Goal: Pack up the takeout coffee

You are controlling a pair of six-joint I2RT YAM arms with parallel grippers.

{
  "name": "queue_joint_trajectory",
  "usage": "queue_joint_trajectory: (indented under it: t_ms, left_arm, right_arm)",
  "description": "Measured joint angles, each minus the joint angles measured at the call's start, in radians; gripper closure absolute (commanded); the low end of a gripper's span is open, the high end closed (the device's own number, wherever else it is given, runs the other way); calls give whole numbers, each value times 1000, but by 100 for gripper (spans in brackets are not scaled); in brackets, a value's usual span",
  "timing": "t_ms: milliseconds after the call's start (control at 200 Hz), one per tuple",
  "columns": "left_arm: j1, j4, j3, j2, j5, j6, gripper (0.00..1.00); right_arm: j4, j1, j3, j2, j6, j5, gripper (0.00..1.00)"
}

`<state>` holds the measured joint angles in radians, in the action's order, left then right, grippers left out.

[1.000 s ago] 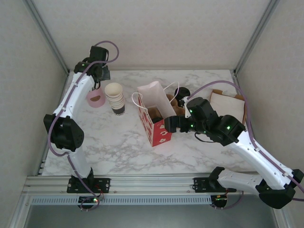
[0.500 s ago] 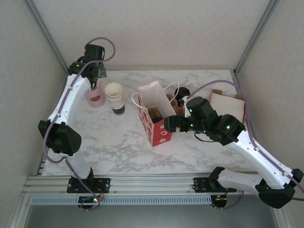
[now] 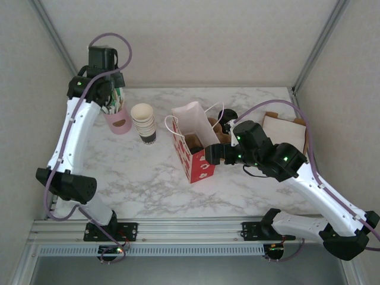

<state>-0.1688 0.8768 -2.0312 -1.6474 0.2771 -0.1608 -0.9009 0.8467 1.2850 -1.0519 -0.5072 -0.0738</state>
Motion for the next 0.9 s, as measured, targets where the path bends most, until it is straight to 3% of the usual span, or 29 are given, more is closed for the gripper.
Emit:
queue_joint_trajectory:
  t_ms: [255,436,526,626,861,901]
  left_arm:
    - [0,-1,-19,82,-27,-16,55]
    - [16,-1,51,51,-47,-29,31]
    - [48,-5,105,6,-79,-39,11]
    - [76,-4,159,-42,-104,-40,1]
    - [85,-4,173,-115,-125,-37,0]
    - [85,-5,173,-124,-125,-37,6]
  right_arm:
    - [0,0,0,0,-3,0,1]
    - [0,0,0,1,-5,0,1]
    - [0,0,0,3,-5,0,1]
    - [0,0,0,11,-5,0,1]
    - [1,0,-3,22,-5,0,1]
    - [2,0,-5,22,-5,0,1]
